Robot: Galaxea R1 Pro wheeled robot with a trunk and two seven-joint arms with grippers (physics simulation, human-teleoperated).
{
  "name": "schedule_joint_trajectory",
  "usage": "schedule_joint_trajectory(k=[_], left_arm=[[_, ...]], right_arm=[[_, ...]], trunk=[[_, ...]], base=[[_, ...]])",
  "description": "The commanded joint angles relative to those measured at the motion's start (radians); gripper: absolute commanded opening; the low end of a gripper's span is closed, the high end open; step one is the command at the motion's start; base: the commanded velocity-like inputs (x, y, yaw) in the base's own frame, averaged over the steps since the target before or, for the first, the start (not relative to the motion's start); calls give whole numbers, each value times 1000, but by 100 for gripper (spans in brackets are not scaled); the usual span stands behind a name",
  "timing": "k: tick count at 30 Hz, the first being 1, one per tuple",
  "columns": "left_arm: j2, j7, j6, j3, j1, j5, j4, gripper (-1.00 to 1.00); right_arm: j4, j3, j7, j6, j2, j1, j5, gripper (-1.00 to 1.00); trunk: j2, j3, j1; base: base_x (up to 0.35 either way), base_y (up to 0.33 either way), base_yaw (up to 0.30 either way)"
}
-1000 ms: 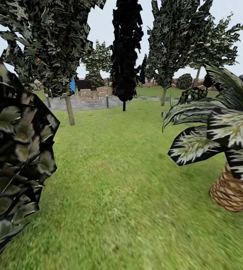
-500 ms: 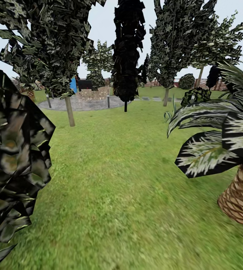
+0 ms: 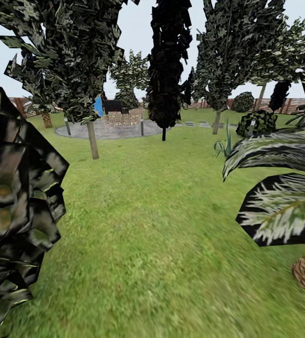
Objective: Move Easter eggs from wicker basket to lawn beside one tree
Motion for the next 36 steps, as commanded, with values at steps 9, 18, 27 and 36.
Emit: schedule_joint_trajectory(k=[9, 18, 27, 36], left_arm=[[0, -1, 1, 1, 1, 0, -2, 100], [0, -1, 1, 1, 1, -1, -2, 100], [0, -1, 1, 1, 1, -1, -3, 100], [0, -1, 1, 1, 1, 0, -2, 100]], right_arm=[[2, 3, -1, -1, 0, -1, 4, 100], [2, 3, -1, -1, 0, -1, 6, 100], [2, 3, -1, -1, 0, -1, 7, 100], [2, 3, -1, -1, 0, -1, 7, 100]], trunk=[[0, -1, 1], [0, -1, 1], [0, -1, 1], [0, -1, 1]], base=[[333, 0, 187], [332, 0, 8], [331, 0, 0], [331, 0, 0]])
